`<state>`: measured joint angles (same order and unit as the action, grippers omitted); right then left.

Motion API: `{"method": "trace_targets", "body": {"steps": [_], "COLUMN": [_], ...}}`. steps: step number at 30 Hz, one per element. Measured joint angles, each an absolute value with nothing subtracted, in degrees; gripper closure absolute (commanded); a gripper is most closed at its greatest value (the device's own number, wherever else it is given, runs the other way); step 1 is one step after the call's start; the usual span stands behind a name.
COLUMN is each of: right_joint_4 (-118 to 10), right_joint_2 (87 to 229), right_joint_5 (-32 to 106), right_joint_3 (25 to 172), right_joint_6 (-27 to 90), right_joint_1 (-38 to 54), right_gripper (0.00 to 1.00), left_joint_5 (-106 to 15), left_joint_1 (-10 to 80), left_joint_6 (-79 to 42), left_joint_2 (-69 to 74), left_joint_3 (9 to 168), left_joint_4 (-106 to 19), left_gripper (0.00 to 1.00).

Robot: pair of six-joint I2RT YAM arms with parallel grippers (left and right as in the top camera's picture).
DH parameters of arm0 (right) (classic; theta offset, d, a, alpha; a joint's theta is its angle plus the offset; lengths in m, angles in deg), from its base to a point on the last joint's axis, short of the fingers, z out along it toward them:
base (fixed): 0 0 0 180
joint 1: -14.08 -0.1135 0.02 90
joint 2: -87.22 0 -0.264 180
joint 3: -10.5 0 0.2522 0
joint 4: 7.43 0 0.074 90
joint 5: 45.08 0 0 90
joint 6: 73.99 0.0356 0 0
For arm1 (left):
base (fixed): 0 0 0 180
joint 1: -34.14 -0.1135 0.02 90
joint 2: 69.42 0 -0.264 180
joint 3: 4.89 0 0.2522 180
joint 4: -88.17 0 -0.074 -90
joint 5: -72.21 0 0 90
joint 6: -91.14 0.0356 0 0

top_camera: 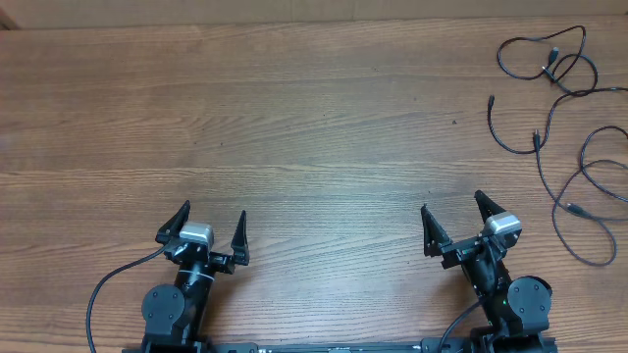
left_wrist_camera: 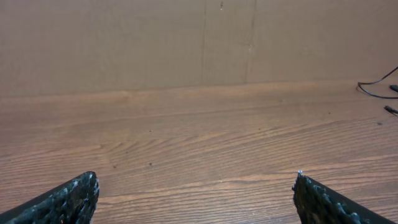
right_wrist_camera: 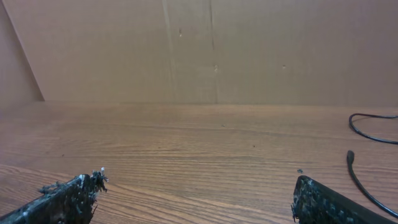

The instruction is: Untangle cables

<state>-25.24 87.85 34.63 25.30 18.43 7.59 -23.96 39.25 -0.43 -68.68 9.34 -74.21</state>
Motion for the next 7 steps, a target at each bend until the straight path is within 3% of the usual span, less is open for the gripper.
{"method": "trace_targets", "body": {"steps": [7], "right_joint_4": [-25.27], "right_joint_2": [87.85], "right_joint_5": [34.63], "right_joint_3": [25.32], "right_joint_6": [18.43], "right_joint_1": [7.59], "right_gripper": [0.0], "left_joint_5": [-23.98], "left_joint_1": [39.25], "left_joint_6": [-0.43], "left_joint_2": [-68.66], "left_joint_3": [9.34], "left_joint_4": [-74.21], "left_gripper": [0.01]}}
